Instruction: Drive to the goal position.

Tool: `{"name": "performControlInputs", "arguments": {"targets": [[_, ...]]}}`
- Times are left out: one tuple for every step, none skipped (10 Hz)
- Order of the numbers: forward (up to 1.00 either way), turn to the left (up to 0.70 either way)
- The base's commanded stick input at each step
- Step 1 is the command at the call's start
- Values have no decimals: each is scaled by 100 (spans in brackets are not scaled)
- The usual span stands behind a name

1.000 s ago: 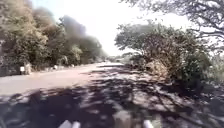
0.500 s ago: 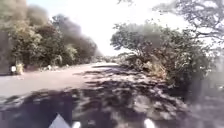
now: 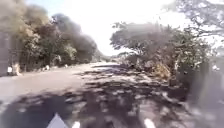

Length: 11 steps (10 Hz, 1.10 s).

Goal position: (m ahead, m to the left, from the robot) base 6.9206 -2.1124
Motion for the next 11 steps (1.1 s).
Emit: {"name": "performControlInputs", "arguments": {"targets": [[50, 0], [50, 0], [50, 0], [50, 0], [50, 0], [50, 0], [50, 0], [50, 0], [50, 0], [50, 0], [50, 0]]}}
